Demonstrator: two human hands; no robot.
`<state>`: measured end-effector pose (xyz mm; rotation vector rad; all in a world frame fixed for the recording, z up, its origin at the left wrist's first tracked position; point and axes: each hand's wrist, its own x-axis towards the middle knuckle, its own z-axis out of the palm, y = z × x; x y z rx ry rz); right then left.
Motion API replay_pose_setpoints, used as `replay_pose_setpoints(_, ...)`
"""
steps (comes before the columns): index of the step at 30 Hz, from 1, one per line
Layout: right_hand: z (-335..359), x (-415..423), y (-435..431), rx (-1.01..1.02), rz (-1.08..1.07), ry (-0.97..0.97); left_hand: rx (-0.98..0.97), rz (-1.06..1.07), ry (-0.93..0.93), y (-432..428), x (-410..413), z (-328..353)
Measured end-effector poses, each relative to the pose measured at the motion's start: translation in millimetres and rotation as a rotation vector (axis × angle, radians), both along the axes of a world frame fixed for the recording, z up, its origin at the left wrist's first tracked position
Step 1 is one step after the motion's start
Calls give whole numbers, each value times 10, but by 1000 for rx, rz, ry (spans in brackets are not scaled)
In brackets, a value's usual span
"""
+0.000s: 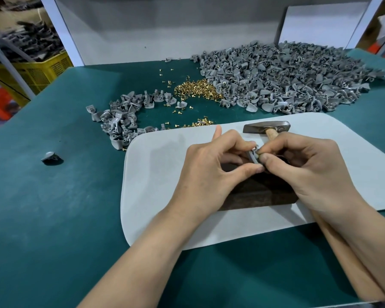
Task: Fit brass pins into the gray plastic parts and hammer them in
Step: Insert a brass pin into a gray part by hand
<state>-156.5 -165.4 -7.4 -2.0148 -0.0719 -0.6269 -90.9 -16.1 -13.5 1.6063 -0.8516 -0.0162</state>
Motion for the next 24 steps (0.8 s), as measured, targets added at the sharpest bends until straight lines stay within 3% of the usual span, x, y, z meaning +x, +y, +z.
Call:
replay_pose_setpoints(7,66,-45,35,134,-26,-33,-123,47,5,-51,-15,-28)
replay_pose_setpoints(24,17,-11,18,-38,-109,-77,-58,21,-78,-56,-35,-27)
